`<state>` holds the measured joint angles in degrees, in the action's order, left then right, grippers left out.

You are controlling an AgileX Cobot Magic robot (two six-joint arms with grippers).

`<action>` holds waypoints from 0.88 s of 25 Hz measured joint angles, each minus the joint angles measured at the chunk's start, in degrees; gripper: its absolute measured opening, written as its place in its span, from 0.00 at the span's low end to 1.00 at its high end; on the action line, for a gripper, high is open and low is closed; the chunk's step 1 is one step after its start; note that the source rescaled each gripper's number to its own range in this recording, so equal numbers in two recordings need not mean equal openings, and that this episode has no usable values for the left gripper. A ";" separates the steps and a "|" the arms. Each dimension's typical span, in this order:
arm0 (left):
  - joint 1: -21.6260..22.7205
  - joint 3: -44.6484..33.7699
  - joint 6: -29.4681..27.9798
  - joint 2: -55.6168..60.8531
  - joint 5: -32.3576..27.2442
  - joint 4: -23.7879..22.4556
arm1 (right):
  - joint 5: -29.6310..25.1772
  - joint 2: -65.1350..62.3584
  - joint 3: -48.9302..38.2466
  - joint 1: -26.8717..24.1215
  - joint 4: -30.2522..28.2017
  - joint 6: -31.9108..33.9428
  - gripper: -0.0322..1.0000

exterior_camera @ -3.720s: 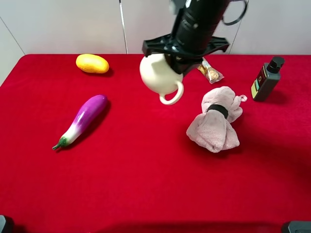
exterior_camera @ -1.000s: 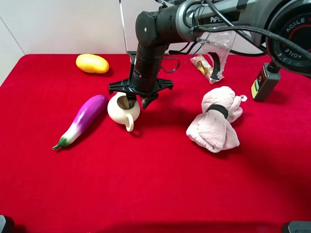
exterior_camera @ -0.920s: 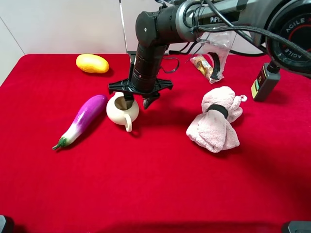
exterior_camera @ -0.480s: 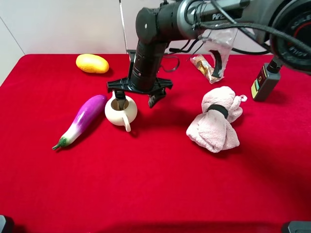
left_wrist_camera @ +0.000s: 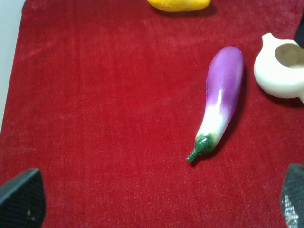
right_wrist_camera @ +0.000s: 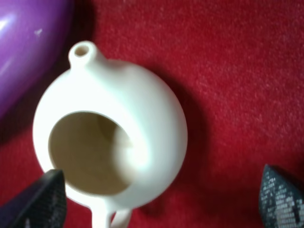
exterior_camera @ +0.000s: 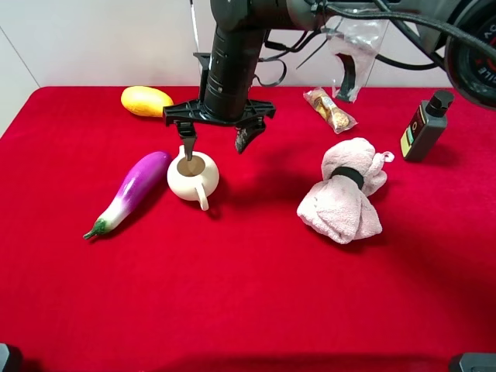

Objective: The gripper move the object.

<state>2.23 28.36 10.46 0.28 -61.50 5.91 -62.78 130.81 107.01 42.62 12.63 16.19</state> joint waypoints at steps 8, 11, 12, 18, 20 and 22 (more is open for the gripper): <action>0.00 0.00 0.00 0.00 0.00 0.00 | -6.57 -1.10 1.78 0.00 -1.61 -0.40 1.00; 0.00 0.00 0.00 0.00 0.00 0.00 | -6.80 -1.90 1.87 0.00 -1.87 -0.73 1.00; 0.00 0.00 0.00 0.00 0.00 0.00 | -6.80 -2.26 1.87 0.00 -1.87 -0.95 1.00; 0.00 0.00 0.00 0.00 0.00 0.00 | -6.85 -4.86 1.87 1.52 -3.37 -1.29 1.00; 0.00 0.00 0.00 0.00 0.00 0.00 | -6.85 -5.80 1.87 2.39 -4.18 -1.29 1.00; 0.00 0.00 0.00 0.00 0.00 0.00 | -6.89 -6.79 1.87 3.22 -5.13 -1.29 1.00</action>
<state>2.23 28.36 10.46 0.28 -61.50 5.91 -69.67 124.02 108.87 45.84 7.50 14.90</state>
